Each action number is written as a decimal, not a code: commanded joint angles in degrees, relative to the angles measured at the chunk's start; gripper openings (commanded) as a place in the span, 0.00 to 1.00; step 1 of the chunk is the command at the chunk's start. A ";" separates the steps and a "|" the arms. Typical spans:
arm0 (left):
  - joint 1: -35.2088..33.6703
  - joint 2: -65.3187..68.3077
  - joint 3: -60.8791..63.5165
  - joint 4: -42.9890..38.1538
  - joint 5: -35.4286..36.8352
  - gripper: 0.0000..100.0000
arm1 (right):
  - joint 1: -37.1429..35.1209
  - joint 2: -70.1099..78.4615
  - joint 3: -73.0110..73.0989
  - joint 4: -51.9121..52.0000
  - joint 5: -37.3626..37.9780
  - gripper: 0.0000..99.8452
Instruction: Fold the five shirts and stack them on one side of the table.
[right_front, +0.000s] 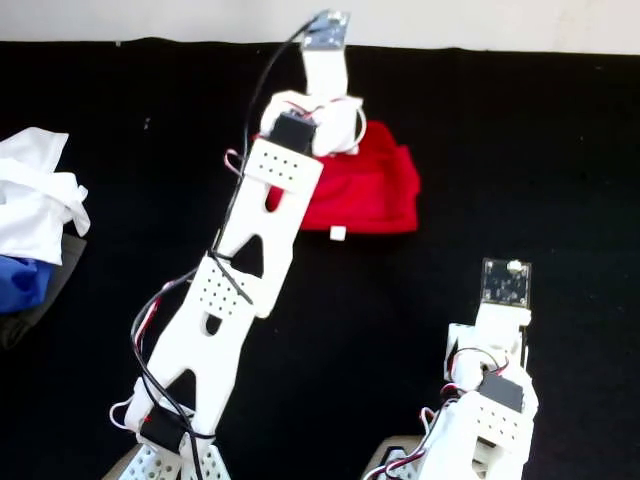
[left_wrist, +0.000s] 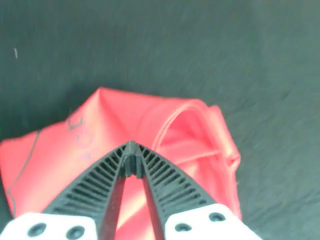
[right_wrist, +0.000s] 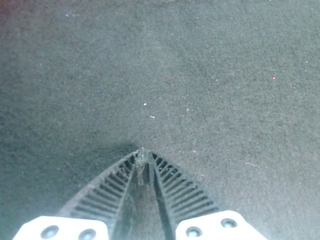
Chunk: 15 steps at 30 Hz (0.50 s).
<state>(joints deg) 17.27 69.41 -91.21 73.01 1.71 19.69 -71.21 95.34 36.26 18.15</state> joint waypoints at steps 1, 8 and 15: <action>-0.31 1.01 -2.15 0.97 -0.44 0.01 | -0.84 -0.84 4.09 -1.27 0.00 0.01; 1.27 8.40 -2.15 -12.31 -0.44 0.01 | -0.84 -0.84 4.09 -1.27 0.00 0.01; 5.67 12.62 -2.15 -30.51 -0.44 0.01 | -0.84 -0.84 4.09 -1.27 0.00 0.01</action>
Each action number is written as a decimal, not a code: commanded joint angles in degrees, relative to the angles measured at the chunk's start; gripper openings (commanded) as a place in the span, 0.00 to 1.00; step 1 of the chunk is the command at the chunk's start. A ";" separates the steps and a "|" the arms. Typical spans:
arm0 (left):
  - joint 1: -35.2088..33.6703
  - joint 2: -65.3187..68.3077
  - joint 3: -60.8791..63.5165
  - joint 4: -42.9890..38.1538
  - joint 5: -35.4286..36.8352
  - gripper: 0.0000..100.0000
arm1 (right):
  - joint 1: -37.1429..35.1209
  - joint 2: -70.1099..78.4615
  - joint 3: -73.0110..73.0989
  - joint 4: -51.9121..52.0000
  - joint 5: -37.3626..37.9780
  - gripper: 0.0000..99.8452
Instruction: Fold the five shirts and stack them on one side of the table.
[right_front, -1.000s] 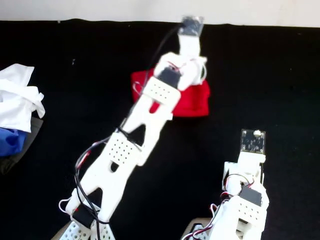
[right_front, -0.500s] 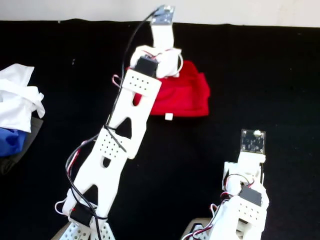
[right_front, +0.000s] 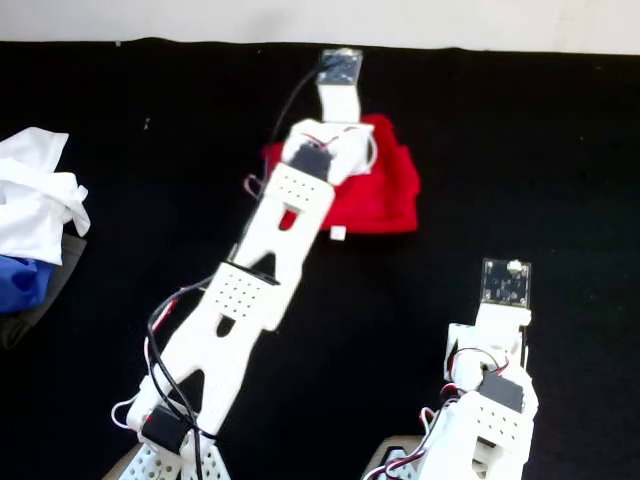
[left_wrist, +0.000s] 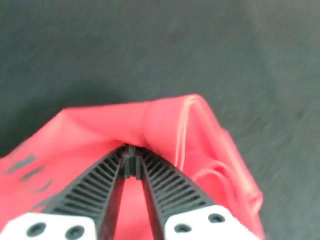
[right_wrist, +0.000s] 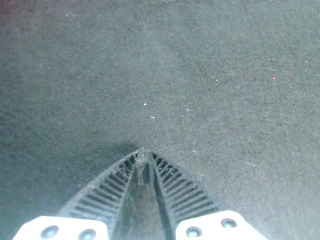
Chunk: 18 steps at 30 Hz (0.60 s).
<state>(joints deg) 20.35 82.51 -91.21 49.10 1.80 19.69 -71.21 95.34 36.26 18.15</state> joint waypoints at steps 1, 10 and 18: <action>3.47 -0.48 -2.15 -7.82 -0.53 0.01 | -0.84 -0.84 4.09 -1.27 0.00 0.01; 8.22 -1.80 -2.24 -9.14 -0.53 0.01 | -0.84 -0.84 4.09 -1.27 0.00 0.01; 4.70 -12.79 -4.00 1.05 -0.53 0.01 | -0.84 -0.92 4.09 -1.27 0.00 0.01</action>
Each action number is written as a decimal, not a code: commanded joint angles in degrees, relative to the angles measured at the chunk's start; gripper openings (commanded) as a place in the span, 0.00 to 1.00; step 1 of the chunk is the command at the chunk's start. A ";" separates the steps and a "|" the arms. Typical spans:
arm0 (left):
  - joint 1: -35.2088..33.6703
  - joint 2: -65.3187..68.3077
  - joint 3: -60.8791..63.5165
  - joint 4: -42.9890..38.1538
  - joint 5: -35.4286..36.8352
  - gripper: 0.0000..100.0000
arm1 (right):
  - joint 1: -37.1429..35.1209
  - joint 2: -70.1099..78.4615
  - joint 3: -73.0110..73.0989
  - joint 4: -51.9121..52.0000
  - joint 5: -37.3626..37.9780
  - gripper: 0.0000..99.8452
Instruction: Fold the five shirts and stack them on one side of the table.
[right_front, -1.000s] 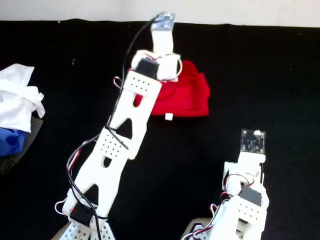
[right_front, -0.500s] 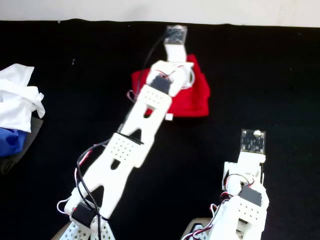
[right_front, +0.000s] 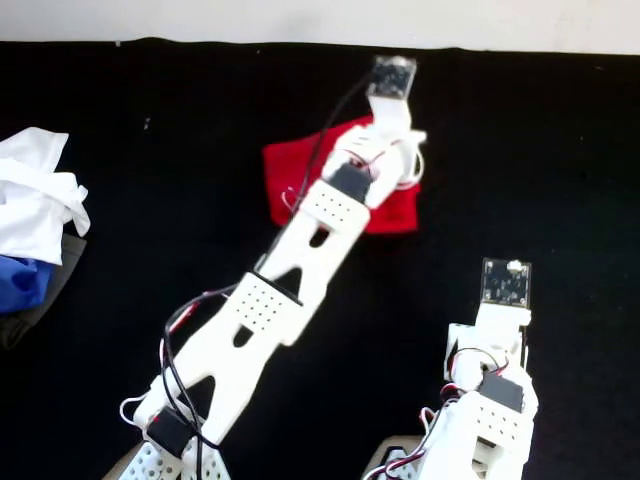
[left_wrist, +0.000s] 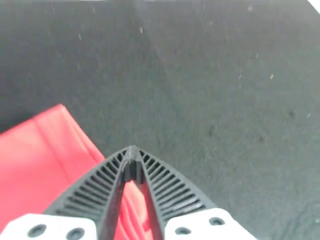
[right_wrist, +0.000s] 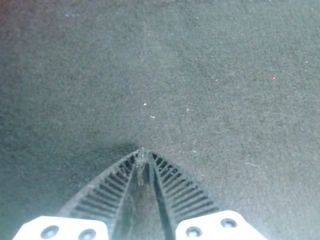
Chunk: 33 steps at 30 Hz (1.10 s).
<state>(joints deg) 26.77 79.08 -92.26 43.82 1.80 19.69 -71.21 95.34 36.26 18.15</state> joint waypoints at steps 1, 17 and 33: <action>-1.98 -11.38 -2.95 10.37 -0.53 0.01 | -0.84 -0.92 4.09 -1.27 0.00 0.01; 3.03 -8.57 -2.86 37.71 0.79 0.01 | -0.84 -0.92 4.09 -1.27 0.00 0.01; 11.65 -5.67 -3.03 35.43 6.77 0.01 | -0.84 -0.92 4.00 -1.27 0.00 0.01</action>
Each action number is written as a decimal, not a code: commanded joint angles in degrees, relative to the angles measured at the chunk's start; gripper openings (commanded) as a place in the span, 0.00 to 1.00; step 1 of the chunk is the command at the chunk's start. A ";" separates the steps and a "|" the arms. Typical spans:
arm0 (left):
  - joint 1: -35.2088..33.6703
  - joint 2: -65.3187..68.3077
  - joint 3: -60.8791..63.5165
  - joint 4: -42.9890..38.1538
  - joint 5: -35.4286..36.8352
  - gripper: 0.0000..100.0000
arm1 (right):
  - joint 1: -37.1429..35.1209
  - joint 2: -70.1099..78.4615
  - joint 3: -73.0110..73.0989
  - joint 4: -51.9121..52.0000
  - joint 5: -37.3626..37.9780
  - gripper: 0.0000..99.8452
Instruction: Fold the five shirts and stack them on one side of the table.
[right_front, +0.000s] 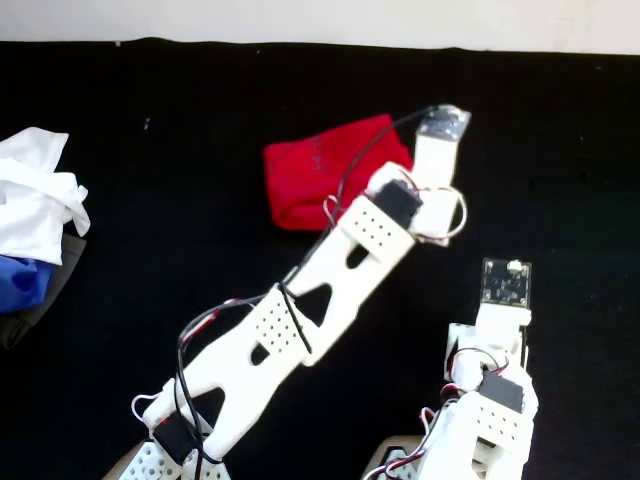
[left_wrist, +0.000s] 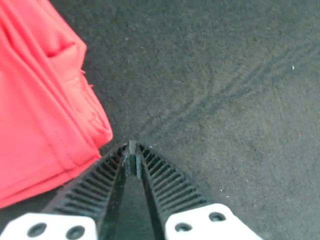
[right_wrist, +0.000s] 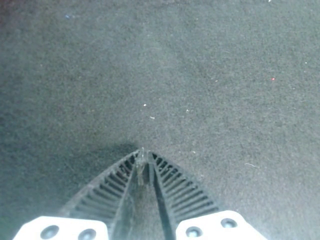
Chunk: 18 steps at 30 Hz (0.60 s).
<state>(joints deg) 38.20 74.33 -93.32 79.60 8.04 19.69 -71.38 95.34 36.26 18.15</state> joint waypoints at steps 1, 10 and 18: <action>-0.04 -1.10 -1.98 -0.44 0.53 0.01 | -0.84 -0.75 4.00 -1.27 0.00 0.01; -4.09 -9.27 -1.71 4.48 0.26 0.01 | -0.84 -0.75 4.00 -1.36 0.00 0.01; -8.22 -3.21 -1.71 5.10 0.18 0.01 | -0.84 -0.75 4.00 -1.36 0.00 0.01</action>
<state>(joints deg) 31.60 70.20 -93.32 85.32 8.04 19.69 -71.38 95.34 36.26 18.15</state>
